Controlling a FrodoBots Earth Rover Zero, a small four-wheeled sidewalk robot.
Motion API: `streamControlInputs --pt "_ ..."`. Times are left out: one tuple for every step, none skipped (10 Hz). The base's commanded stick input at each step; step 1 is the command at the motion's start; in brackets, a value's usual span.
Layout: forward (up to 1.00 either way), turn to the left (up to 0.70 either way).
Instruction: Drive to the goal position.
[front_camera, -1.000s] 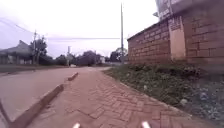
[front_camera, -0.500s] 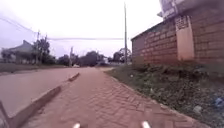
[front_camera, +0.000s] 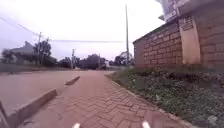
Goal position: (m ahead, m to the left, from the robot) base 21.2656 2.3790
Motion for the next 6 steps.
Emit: streamControlInputs --pt "0.5 0.0" --pt "0.5 0.0" --pt "0.5 0.01" --pt "0.5 0.11" --pt "0.5 0.13" --pt "0.5 0.13"
